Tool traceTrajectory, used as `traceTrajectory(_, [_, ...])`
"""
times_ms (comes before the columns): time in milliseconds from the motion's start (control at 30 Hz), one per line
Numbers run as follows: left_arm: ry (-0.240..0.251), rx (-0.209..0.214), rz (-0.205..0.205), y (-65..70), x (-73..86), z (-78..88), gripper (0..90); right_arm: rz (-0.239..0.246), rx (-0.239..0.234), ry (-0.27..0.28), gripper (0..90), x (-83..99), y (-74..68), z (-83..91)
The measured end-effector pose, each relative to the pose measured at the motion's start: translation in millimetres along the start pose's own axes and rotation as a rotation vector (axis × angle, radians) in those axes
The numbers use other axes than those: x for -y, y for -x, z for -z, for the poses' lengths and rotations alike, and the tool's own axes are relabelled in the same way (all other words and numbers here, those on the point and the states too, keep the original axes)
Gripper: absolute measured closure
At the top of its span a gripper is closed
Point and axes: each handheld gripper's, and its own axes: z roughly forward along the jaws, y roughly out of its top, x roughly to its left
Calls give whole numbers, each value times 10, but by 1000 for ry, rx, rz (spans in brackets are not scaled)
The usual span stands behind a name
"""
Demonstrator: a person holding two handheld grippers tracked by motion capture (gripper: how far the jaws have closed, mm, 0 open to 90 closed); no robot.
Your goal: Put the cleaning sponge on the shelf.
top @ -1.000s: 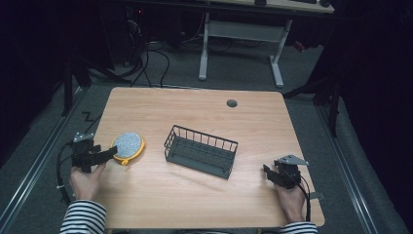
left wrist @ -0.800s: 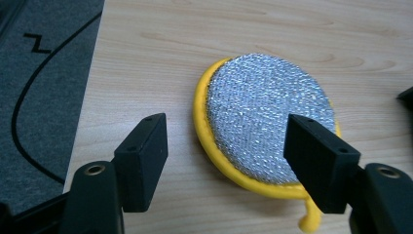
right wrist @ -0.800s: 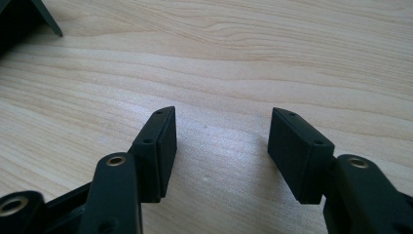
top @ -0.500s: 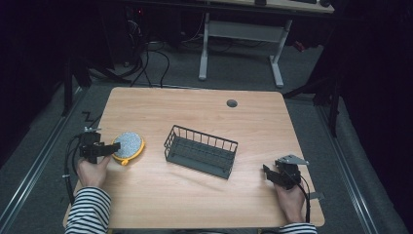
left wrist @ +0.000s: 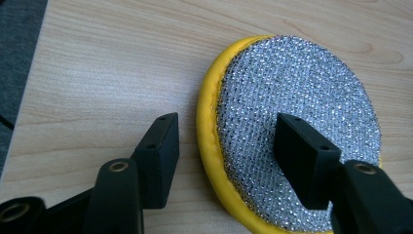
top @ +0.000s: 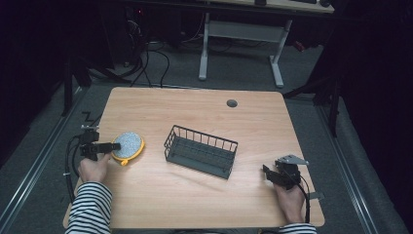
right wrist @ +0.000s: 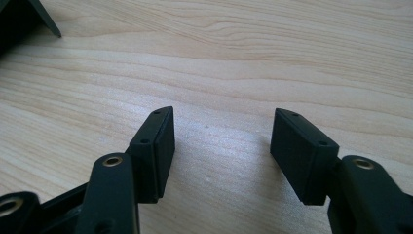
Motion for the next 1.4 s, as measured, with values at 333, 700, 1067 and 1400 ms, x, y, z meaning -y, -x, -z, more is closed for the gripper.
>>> traceTrajectory(333, [-33,-13,-62,96,-33,-9,587,4,2,-1,414,0,-4,1])
traceTrajectory(700, [25,-13,-121,170,3,14,808,2,0,-2,406,0,-2,-1])
traceTrajectory(1067, [65,57,-137,201,-8,100,836,1,-2,-3,399,-1,-3,-1])
traceTrajectory(1400, [98,101,-215,358,-69,324,839,1,-1,-3,397,-1,-3,-2])
